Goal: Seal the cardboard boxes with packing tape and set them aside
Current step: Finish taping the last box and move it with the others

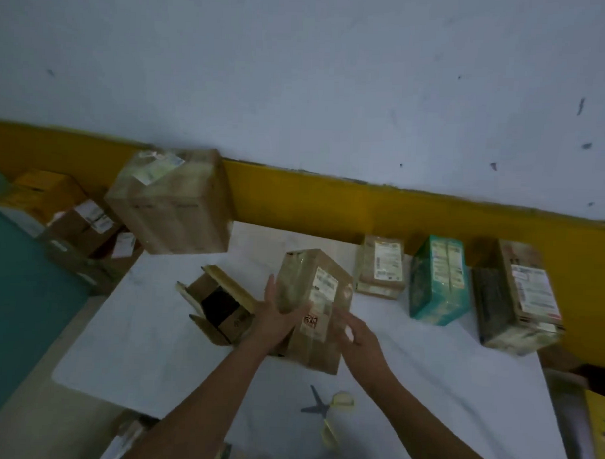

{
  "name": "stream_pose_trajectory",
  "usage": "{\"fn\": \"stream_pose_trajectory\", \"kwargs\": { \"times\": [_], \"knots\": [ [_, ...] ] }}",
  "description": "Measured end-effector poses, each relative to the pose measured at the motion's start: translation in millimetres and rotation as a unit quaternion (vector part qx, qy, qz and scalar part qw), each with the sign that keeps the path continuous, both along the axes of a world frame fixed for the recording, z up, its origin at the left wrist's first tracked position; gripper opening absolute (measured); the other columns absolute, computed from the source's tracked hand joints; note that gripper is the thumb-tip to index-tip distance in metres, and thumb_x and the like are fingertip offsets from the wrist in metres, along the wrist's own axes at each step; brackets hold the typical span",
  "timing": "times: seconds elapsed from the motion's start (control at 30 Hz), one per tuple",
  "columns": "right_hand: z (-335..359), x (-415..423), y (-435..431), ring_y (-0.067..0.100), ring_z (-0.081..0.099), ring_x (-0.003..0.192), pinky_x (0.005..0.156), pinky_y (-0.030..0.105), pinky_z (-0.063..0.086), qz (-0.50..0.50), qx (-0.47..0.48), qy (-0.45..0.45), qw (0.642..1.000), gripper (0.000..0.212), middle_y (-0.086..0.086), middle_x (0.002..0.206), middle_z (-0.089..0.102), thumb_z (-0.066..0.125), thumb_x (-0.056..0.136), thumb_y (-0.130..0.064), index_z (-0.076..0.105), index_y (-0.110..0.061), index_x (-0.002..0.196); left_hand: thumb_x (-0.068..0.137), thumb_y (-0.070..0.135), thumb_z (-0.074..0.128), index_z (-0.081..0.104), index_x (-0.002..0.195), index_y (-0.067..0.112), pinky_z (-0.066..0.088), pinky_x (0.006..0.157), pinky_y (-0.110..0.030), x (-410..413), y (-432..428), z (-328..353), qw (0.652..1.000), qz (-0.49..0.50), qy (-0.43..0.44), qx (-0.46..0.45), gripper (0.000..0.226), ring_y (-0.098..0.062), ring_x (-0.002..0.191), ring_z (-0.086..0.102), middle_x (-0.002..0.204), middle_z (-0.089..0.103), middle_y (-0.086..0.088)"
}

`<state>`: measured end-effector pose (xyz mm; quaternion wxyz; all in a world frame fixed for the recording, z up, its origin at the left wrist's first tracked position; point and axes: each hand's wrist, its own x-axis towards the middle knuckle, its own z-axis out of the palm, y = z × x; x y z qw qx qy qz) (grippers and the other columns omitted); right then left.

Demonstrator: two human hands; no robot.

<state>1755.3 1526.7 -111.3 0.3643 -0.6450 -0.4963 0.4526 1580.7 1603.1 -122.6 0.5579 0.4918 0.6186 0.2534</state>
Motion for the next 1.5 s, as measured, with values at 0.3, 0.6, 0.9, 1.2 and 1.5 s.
{"fn": "stream_pose_trajectory", "kwargs": {
  "times": [0.3,0.6,0.9,1.2,1.5],
  "knots": [
    [55.2,20.3,32.5,0.025,0.068,0.107,0.097,0.051,0.052,-0.004,-0.046,0.264,0.963,0.066,0.005,0.118,0.071,0.065,0.083,-0.059,0.050,-0.025,0.137,0.099,0.051,0.041,0.059,0.130,0.024,0.054,0.093,-0.047,0.9,-3.9,70.6,0.973,0.041,-0.223,-0.047,0.045,-0.026,0.104,0.069,0.114,0.072,-0.008],
    [65.0,26.2,33.4,0.029,0.066,0.111,0.099,0.053,0.050,-0.034,-0.030,0.313,0.949,0.060,0.008,0.122,0.068,0.061,0.087,-0.058,0.051,-0.025,0.136,0.089,0.029,0.064,0.051,0.125,0.042,0.056,0.090,-0.041,6.2,-2.8,96.8,0.973,-0.041,-0.228,0.002,0.041,-0.018,0.106,0.068,0.117,0.070,0.006],
    [69.4,24.0,26.1,0.027,0.070,0.104,0.092,0.051,0.054,-0.044,-0.013,0.276,0.960,0.045,0.005,0.115,0.072,0.065,0.089,-0.040,0.054,-0.027,0.131,0.088,0.006,0.064,0.059,0.124,0.028,0.055,0.087,-0.045,4.8,-7.9,97.8,0.963,-0.017,-0.269,0.010,0.042,-0.027,0.102,0.070,0.113,0.072,-0.003],
    [67.5,24.9,21.2,0.017,0.070,0.103,0.092,0.041,0.055,-0.042,0.016,0.188,0.981,0.038,-0.004,0.116,0.071,0.064,0.091,-0.039,0.056,-0.031,0.127,0.082,0.034,0.077,0.060,0.118,0.041,0.059,0.080,-0.030,9.4,2.1,98.2,0.984,-0.001,-0.154,0.092,0.040,-0.013,0.098,0.071,0.117,0.070,0.003],
    [48.8,0.4,34.6,0.016,0.060,0.110,0.097,0.040,0.052,-0.079,-0.057,0.159,0.982,0.077,-0.003,0.131,0.057,0.062,0.087,-0.056,0.025,-0.035,0.151,0.067,0.084,0.049,0.003,0.154,0.034,0.044,0.100,-0.042,23.4,-16.3,68.8,0.923,-0.113,0.275,0.246,0.111,-0.021,0.121,0.041,0.137,0.032,-0.001]
  ]
}}
